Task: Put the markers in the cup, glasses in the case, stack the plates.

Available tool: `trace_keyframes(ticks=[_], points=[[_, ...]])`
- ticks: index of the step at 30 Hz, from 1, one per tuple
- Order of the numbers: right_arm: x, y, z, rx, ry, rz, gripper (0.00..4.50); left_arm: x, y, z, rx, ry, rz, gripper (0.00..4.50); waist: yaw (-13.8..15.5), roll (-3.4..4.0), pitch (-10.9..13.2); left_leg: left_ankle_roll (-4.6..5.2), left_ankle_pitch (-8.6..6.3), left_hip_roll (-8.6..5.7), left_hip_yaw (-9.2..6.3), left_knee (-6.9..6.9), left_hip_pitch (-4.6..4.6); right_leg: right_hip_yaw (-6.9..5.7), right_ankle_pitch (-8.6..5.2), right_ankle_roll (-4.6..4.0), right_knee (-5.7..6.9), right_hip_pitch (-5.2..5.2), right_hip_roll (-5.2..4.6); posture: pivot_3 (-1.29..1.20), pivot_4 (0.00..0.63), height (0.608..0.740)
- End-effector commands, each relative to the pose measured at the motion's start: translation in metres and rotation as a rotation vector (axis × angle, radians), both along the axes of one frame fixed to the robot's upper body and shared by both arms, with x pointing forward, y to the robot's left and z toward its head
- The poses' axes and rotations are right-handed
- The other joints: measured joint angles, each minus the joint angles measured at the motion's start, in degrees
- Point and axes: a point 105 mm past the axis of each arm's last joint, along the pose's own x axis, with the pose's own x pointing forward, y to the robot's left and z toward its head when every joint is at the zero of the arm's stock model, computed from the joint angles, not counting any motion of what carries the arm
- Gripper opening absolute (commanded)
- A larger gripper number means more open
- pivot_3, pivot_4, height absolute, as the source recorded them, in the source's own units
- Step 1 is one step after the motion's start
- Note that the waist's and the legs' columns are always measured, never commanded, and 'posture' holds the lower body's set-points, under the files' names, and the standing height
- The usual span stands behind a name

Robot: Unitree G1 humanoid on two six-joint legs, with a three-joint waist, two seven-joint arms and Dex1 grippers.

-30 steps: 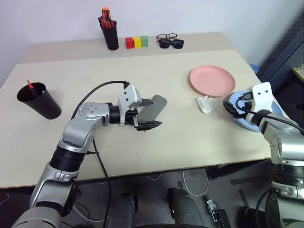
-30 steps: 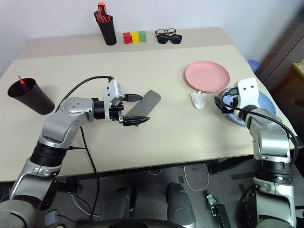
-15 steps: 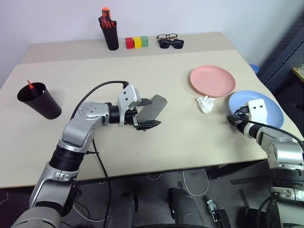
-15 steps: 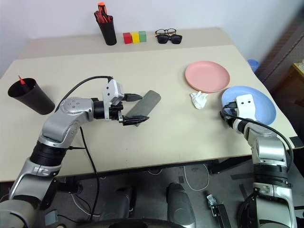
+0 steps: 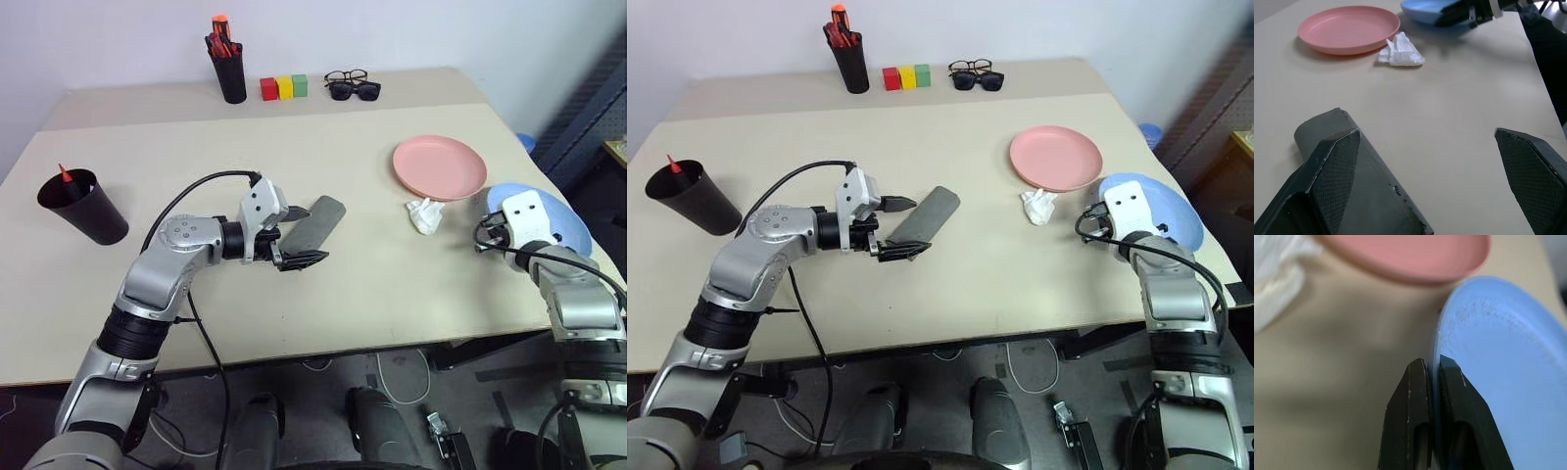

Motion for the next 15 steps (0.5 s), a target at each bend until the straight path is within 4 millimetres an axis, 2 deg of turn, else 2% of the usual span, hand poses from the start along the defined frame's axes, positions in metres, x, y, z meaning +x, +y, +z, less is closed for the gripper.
trace_keyframes(ticks=[1, 4, 7, 12, 15], points=[[0.019, 0.008, 0.047, -0.097, -0.139, 0.057, 0.04, -0.004, -0.002, 0.014, -0.025, -0.051, -0.009, 4.5, -0.2, 0.0, 0.0, 0.0, 0.0, 0.0, 0.01, 0.0, 0.01, 0.0, 0.0, 0.0, 0.01, -0.02, 0.0, 0.0, 0.15, 0.74], [0.036, 0.021, 0.059, -0.122, -0.171, 0.118, 0.04, -0.004, -0.001, 0.014, -0.027, -0.055, 0.005, 4.5, -0.2, 0.01, 0.0, 0.0, 0.0, 0.01, 0.0, -0.04, 0.04, 0.0, 0.0, -0.01, 0.03, -0.02, 0.02, 0.0, 0.15, 0.74], [0.051, 0.038, 0.061, -0.106, -0.181, 0.185, 0.04, -0.006, 0.001, 0.014, -0.03, -0.054, 0.017, 4.5, 0.0, 0.01, 0.0, 0.0, 0.0, 0.0, 0.0, -0.07, 0.02, 0.0, 0.01, 0.03, 0.01, -0.02, 0.01, 0.0, 0.15, 0.74], [0.075, 0.079, 0.047, -0.075, -0.156, 0.335, 0.04, -0.009, 0.009, 0.013, -0.03, -0.053, 0.064, 4.5, -0.1, 0.01, 0.0, 0.0, 0.0, 0.01, 0.0, -0.15, -0.03, 0.0, 0.02, 0.05, -0.12, -0.05, 0.01, 0.0, 0.15, 0.74], [0.082, 0.093, 0.04, -0.077, -0.148, 0.387, 0.04, -0.01, 0.012, 0.013, -0.029, -0.052, 0.085, 4.5, 0.1, 0.03, 0.0, 0.0, 0.0, 0.01, -0.01, -0.2, -0.04, -0.01, 0.02, 0.05, -0.11, -0.09, 0.0, 0.0, 0.15, 0.74]])
